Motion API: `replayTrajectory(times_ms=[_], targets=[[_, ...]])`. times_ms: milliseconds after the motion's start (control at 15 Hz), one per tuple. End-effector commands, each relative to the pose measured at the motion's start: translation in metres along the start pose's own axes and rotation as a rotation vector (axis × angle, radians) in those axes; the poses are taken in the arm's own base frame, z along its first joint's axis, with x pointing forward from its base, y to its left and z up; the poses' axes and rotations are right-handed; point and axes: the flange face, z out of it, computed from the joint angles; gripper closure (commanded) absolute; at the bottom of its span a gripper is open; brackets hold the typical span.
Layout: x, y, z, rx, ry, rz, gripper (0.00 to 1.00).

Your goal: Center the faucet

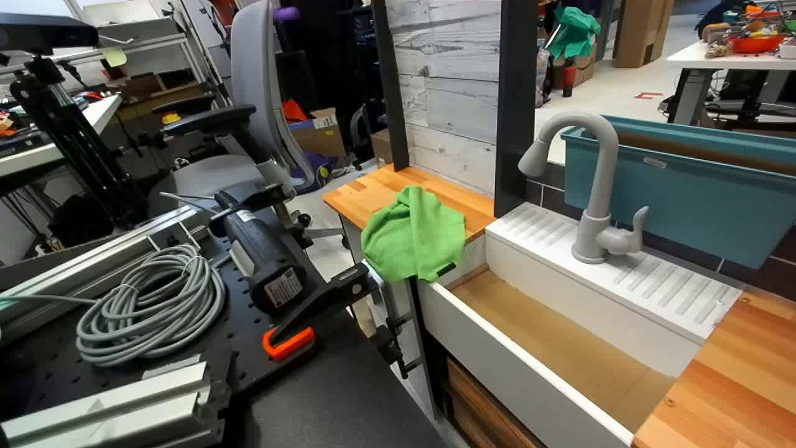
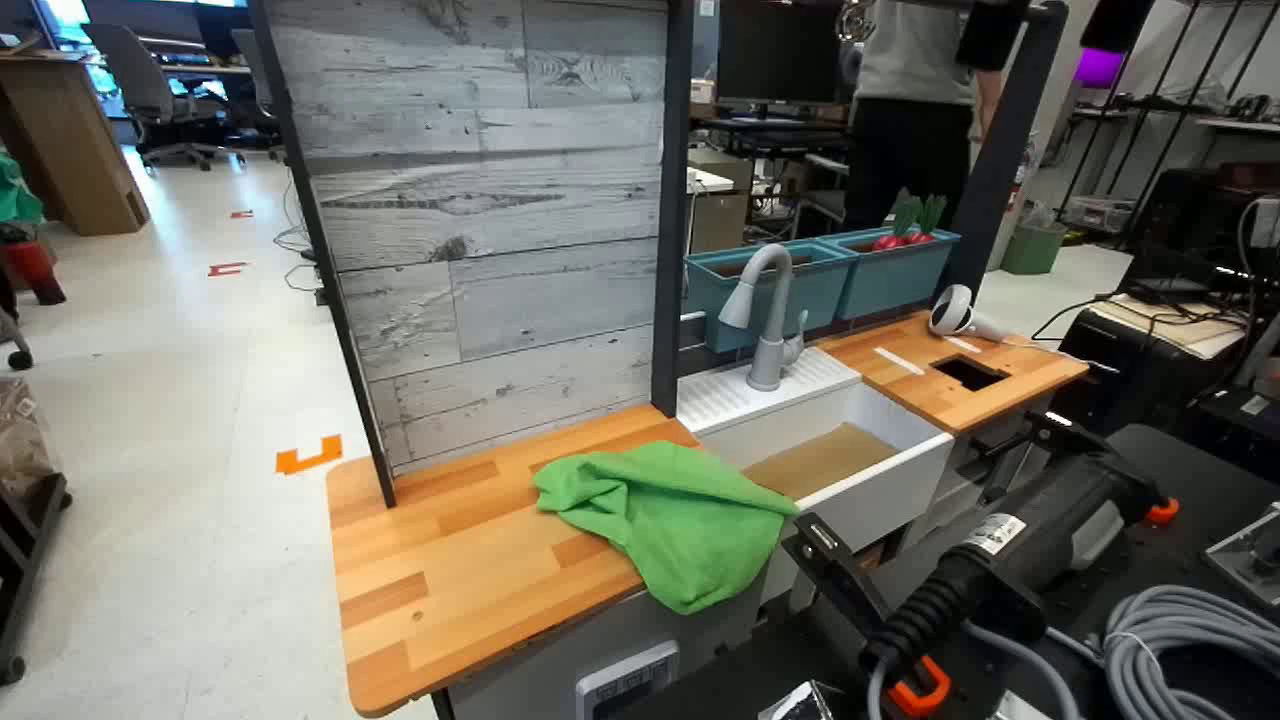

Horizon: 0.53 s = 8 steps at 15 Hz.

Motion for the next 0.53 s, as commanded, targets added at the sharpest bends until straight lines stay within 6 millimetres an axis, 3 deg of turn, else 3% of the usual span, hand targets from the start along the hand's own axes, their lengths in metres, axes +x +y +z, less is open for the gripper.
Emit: replayTrajectory(times_ms=[0,467], targets=[[0.0,0.0,0.0,0.0,-0.002,0.0,0.0],[0.047,0.035,-0.001,0.075,0.069,0.19,0.0]])
